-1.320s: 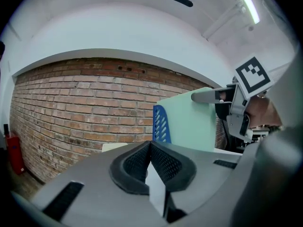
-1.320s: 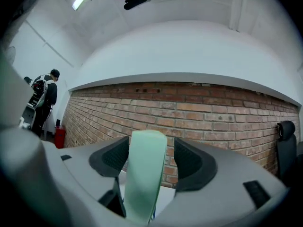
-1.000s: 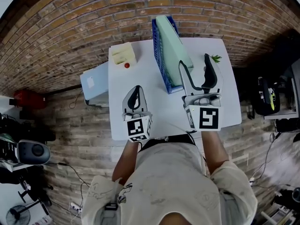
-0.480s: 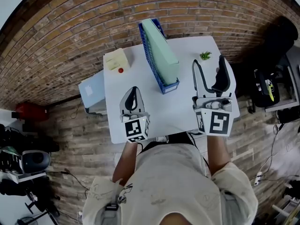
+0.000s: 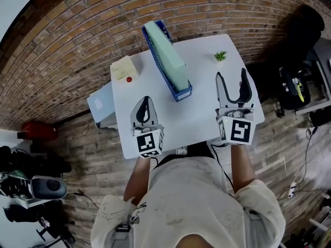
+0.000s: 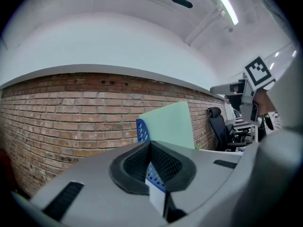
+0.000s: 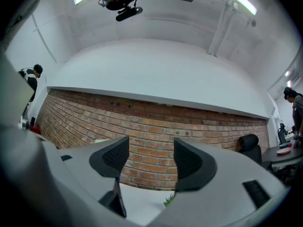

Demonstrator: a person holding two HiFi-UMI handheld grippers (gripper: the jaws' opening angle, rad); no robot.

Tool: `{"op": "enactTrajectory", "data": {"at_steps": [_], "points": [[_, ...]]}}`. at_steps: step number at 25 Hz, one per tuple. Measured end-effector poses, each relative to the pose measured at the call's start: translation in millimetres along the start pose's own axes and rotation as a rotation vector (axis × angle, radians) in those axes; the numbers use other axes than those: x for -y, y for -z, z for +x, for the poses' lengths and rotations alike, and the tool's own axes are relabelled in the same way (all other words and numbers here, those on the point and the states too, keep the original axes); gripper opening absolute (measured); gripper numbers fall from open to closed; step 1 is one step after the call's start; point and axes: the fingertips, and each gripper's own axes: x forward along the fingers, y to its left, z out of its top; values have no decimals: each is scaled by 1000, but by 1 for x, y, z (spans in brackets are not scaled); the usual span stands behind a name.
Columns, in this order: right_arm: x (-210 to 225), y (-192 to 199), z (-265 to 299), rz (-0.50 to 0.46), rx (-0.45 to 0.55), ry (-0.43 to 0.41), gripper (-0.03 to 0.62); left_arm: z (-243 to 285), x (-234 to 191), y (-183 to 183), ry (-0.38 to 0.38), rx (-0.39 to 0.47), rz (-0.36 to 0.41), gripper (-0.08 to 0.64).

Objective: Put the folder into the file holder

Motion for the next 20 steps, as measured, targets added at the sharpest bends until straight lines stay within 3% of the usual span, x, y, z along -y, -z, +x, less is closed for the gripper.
{"op": "enactTrajectory", "data": {"at_steps": [4,6,20], "points": [[-7,80,-11,13,-152,3,299,-3,4,4,9,-3,19,14],[-11,102,-18,24,-203,1,299,-4,3,5,5,0,25,14],[-37,111,-18,18,-255,-74,295,-5,-2,13,-14,3,10,14]]}}
